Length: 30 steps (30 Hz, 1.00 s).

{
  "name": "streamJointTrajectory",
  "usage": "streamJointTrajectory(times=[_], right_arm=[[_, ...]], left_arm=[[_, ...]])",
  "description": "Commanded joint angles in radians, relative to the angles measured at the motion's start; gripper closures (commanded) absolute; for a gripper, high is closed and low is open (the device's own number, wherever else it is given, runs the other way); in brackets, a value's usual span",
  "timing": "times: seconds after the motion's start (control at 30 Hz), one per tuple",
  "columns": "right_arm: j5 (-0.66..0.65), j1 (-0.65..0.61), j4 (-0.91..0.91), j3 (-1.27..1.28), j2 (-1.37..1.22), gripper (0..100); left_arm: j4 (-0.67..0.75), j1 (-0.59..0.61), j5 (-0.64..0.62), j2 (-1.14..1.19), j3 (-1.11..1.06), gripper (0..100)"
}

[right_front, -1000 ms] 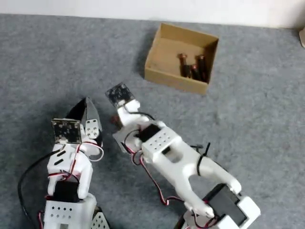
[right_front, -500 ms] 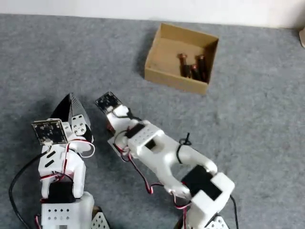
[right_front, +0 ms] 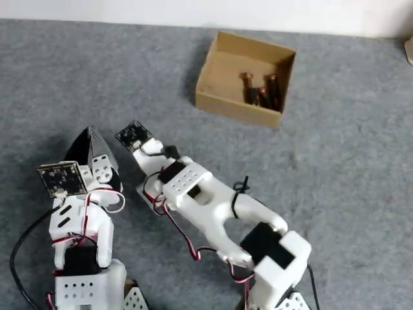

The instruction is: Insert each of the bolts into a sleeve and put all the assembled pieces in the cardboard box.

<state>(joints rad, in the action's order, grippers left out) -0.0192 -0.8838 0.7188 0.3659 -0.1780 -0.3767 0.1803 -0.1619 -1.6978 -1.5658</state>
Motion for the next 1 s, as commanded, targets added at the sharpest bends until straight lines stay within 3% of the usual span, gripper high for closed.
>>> streamJointTrajectory(times=[0.0, 0.2, 0.7, 0.97], right_arm=[[-0.002, 0.016, 0.001, -0.050, 0.059, 76.8], [0.063, 0.076, 0.005, -0.119, 0.025, 76.8], [0.058, 0.179, -0.064, -0.154, -0.084, 76.8], [-0.017, 0.174, 0.082, -0.394, -0.317, 76.9]], left_arm=[[0.000, 0.018, -0.008, -0.007, 0.053, 99], [-0.002, 0.015, -0.008, -0.007, 0.048, 99], [-0.002, -0.018, -0.008, -0.001, 0.042, 99], [-0.002, -0.022, -0.008, 0.002, 0.038, 99]])
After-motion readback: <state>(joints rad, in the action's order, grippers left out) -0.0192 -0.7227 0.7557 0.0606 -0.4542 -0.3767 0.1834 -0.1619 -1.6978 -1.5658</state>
